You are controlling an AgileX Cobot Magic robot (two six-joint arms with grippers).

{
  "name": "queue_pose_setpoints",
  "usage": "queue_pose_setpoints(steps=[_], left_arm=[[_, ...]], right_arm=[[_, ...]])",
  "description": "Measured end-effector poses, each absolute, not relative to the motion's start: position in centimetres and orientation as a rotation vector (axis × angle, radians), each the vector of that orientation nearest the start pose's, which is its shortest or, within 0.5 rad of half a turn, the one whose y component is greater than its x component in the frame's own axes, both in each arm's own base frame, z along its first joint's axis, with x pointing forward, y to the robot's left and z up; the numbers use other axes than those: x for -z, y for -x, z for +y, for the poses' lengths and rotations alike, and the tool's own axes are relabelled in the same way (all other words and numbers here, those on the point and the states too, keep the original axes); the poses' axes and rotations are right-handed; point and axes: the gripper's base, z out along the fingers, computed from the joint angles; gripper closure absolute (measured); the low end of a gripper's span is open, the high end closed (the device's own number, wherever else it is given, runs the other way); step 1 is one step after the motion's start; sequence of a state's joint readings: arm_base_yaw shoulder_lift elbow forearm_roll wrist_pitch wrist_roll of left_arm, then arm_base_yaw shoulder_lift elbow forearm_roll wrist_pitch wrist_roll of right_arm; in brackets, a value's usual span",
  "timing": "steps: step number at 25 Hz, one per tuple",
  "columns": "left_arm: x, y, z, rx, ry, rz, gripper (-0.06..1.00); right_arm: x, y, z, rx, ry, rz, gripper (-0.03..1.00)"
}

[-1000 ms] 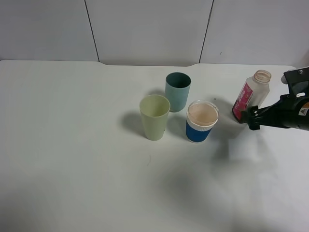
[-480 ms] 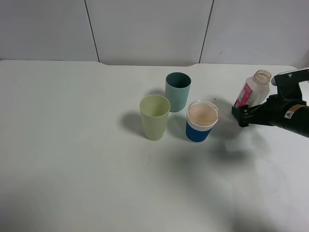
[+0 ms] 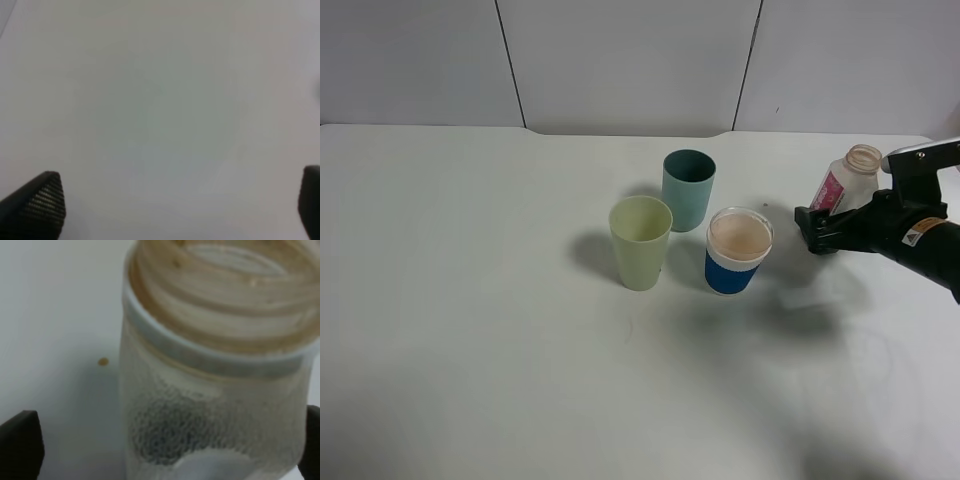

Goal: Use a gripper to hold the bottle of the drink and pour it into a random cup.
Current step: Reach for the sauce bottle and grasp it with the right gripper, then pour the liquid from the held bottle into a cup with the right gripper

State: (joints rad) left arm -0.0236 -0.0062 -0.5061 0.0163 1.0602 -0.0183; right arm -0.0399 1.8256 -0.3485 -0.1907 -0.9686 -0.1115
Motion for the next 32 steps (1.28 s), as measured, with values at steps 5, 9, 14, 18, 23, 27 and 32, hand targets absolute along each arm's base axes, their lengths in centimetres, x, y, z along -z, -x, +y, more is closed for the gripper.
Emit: queue_pose_setpoints(steps=[5, 9, 14, 18, 23, 27, 32], left_arm=[[-27.9, 0.65, 0.14, 0.007, -0.005, 2.031, 0.02], [-27.9, 0.65, 0.14, 0.007, -0.005, 2.031, 0.02], [-27.9, 0.65, 0.14, 0.007, -0.005, 2.031, 0.02], [-27.9, 0.65, 0.14, 0.007, -0.005, 2.031, 0.02], [-27.9, 0.65, 0.14, 0.007, -0.005, 2.031, 0.02], [-27.9, 0.65, 0.14, 0.007, -0.005, 2.031, 0.02], [-27.9, 0.65, 0.14, 0.007, -0.005, 2.031, 0.02]], right_arm=[[-10.74, -25.79, 0.35, 0.014, 0.27, 1.963, 0.07], [-10.74, -25.78, 0.35, 0.014, 0.27, 1.964, 0.3], [-10.65, -25.75, 0.34, 0.013, 0.27, 1.974, 0.61], [-10.64, -25.74, 0.34, 0.013, 0.27, 1.975, 0.61], [-10.63, -25.74, 0.34, 0.013, 0.27, 1.976, 0.61], [-10.65, -25.73, 0.34, 0.012, 0.269, 1.977, 0.61], [-11.24, -25.43, 0.45, -0.025, 0.245, 2.02, 0.61]])
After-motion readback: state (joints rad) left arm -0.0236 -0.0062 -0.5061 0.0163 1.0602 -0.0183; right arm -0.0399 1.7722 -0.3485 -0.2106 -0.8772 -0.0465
